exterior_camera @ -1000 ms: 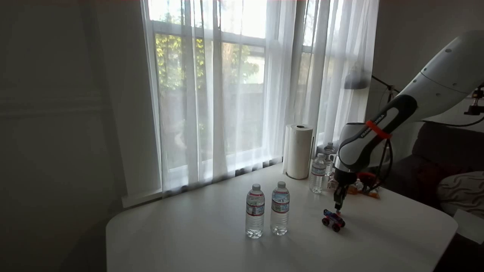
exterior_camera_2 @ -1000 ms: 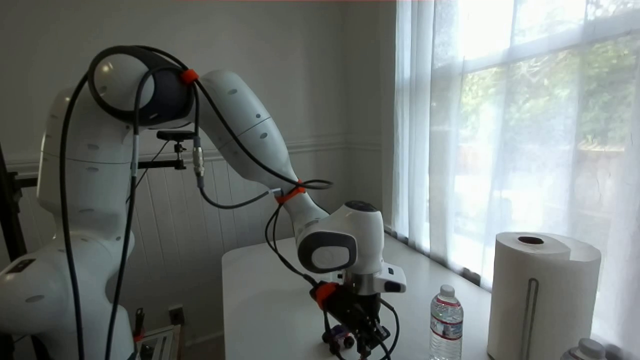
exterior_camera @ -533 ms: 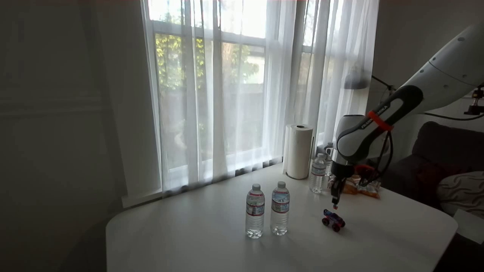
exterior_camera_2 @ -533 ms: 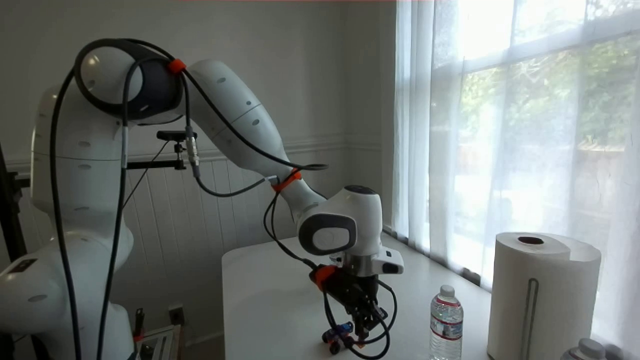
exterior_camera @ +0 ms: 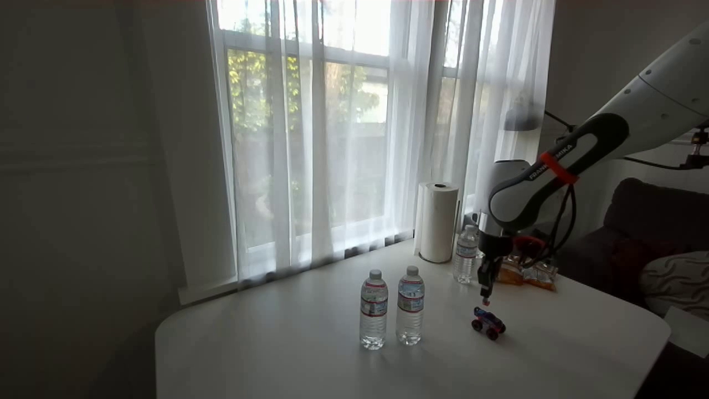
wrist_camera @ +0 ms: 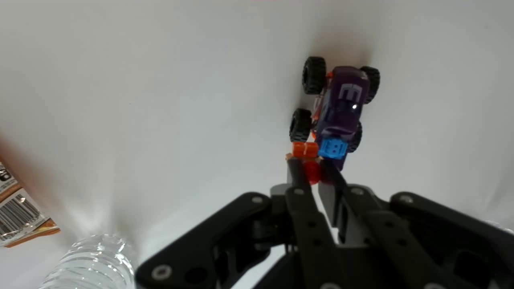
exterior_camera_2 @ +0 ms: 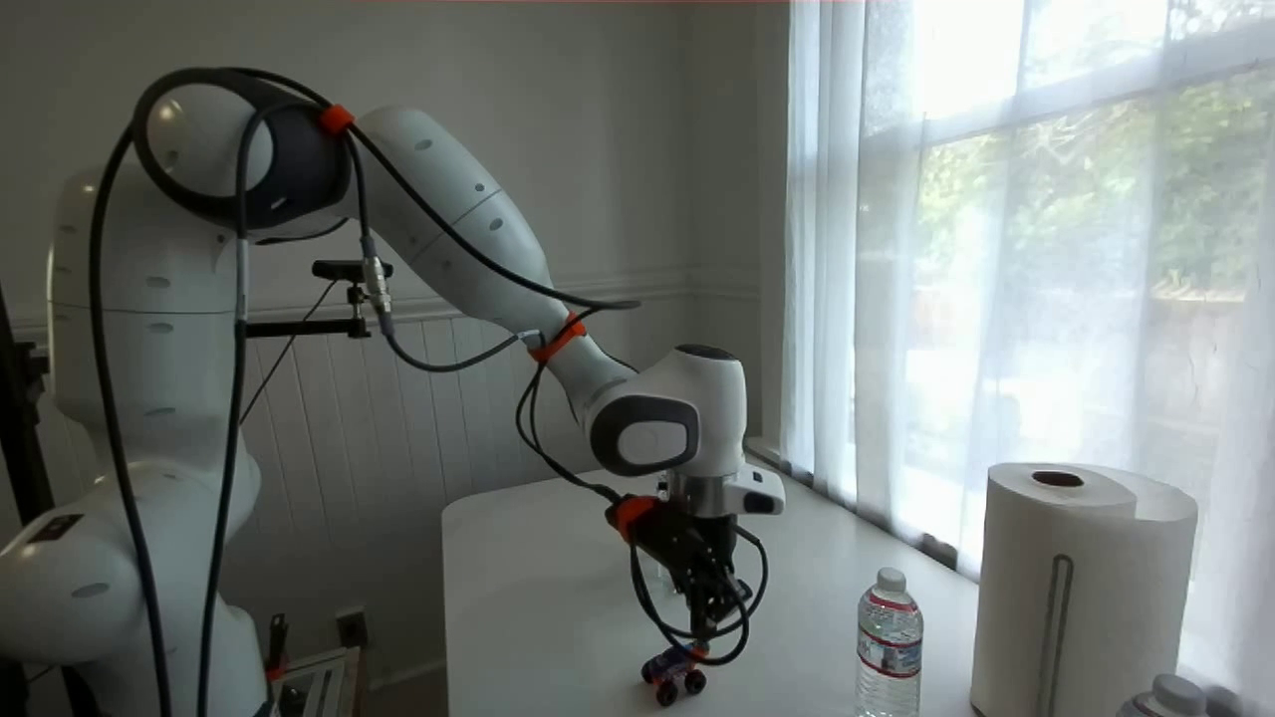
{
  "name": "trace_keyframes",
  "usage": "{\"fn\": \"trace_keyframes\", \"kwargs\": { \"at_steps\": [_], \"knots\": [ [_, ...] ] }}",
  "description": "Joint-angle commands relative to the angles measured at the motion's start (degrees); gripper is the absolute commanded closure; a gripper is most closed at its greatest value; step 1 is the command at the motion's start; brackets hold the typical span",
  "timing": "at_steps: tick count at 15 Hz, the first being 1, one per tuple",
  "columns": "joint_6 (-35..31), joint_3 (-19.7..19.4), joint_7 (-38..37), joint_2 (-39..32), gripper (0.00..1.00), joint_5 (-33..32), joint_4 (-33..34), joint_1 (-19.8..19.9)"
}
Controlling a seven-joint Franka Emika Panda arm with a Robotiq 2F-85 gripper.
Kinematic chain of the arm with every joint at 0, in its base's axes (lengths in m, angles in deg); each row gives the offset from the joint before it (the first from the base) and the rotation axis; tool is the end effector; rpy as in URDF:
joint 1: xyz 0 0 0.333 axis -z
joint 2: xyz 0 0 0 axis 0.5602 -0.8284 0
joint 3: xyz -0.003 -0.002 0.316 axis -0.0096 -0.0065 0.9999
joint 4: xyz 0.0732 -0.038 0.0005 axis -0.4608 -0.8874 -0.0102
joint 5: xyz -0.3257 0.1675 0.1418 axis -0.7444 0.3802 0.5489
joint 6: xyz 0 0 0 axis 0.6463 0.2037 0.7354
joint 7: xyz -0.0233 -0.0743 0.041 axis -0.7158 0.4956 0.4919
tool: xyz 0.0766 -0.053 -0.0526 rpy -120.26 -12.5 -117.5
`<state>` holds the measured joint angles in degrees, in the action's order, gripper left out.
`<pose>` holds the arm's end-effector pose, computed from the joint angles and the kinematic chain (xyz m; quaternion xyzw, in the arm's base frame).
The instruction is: Pick up the small object on the right side of the toy car and put it on the toy car
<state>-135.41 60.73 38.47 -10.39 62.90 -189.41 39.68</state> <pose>0.5180 -0.0583 0.2683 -0.9940 -0.1091 -0.0041 0.0085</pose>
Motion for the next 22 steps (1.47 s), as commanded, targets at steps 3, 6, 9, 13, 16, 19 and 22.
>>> {"fn": "trace_keyframes", "kwargs": {
  "at_steps": [3, 6, 9, 13, 16, 19, 22],
  "knots": [
    [2.8, 0.0, -6.4, 1.0, 0.97, -0.3, 0.1, -1.7],
    [3.4, -0.1, -9.1, 0.9, 0.97, -0.6, 0.1, -2.3],
    [3.5, -0.1, -10.9, 0.5, 0.97, -0.4, 0.4, -2.5],
    [2.9, -0.3, -12.8, 0.1, 0.97, -0.8, 0.6, -2.7],
    [2.6, -0.3, -13.3, -0.3, 0.97, -0.9, 0.7, -2.7],
    [2.3, -0.3, -13.1, -0.6, 0.97, -1.2, 0.7, -2.6],
    [1.8, -0.4, -13.0, -0.9, 0.97, -1.4, 0.8, -2.6]
  ]
}}
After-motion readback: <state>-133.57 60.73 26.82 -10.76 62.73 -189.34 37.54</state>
